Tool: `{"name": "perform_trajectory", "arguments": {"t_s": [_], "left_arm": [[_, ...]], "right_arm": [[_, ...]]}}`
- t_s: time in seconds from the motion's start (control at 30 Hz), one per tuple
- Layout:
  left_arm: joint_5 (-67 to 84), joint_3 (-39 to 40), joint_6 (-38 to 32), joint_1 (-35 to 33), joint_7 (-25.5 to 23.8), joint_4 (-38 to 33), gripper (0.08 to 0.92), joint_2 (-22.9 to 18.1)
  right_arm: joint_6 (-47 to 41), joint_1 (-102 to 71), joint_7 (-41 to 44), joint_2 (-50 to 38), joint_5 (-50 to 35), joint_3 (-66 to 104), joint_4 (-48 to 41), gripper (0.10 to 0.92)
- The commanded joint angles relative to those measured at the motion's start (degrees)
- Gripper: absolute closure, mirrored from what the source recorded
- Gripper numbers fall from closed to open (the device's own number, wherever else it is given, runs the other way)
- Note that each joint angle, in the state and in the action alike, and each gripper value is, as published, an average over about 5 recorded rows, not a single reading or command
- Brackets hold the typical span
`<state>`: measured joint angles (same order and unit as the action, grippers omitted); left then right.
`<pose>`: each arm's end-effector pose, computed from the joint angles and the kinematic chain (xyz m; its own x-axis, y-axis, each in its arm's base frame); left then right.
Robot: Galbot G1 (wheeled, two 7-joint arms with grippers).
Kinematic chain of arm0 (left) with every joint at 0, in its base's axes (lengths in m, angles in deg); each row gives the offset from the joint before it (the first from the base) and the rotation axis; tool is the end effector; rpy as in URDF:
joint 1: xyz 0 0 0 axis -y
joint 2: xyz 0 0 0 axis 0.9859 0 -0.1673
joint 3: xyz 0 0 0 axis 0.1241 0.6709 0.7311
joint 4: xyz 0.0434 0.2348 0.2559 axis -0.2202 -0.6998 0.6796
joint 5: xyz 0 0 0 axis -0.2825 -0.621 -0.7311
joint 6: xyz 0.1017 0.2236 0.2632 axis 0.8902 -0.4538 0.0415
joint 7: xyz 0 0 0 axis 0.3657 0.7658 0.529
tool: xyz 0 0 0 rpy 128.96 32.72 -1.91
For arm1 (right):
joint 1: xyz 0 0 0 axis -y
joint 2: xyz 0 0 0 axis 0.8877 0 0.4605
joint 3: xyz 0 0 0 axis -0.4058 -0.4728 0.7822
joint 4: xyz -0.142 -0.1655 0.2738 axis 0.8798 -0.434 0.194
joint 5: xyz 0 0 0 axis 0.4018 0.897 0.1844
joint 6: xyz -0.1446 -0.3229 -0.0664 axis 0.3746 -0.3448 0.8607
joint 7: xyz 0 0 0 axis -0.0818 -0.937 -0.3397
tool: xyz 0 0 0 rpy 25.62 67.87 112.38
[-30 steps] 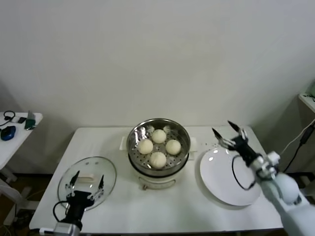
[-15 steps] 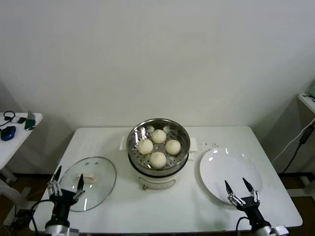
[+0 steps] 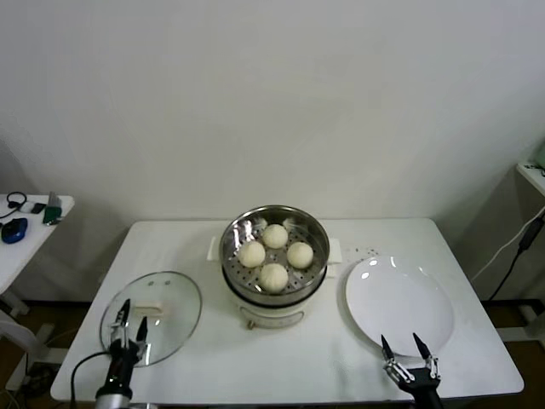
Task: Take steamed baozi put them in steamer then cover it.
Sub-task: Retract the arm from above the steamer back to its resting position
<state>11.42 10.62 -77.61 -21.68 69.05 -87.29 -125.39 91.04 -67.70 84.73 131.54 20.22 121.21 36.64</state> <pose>0.1520 0.1192 -0.4300 -0.9937 -0.1109 0.0173 0.0087 0.0775 0.9970 0.0993 -0.1087 -0.4303 -0.9850 -0.1194 0.1248 -0.0962 0.9794 0.1777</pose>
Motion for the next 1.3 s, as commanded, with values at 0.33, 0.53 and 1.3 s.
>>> {"name": "perform_trajectory", "arguments": {"t_s": [0.33, 0.53, 1.3], "left_arm": [[-9.6, 0.8, 1.2, 13.2, 1.2, 14.9, 0.177, 1.8], [-9.4, 1.1, 1.1, 15.0, 0.9, 17.5, 0.177, 2.7], [-4.0, 1.6, 2.5, 12.3, -1.7, 14.5, 0.646, 2.6]], "right_arm": [[1.0, -3.0, 0.0, 2.5, 1.0, 0.0, 2.1, 0.203], [0.9, -3.6, 0.1, 3.0, 1.5, 0.3, 3.1, 0.203], [1.1, -4.1, 0.1, 5.2, 4.4, -0.3, 4.1, 0.203]]}}
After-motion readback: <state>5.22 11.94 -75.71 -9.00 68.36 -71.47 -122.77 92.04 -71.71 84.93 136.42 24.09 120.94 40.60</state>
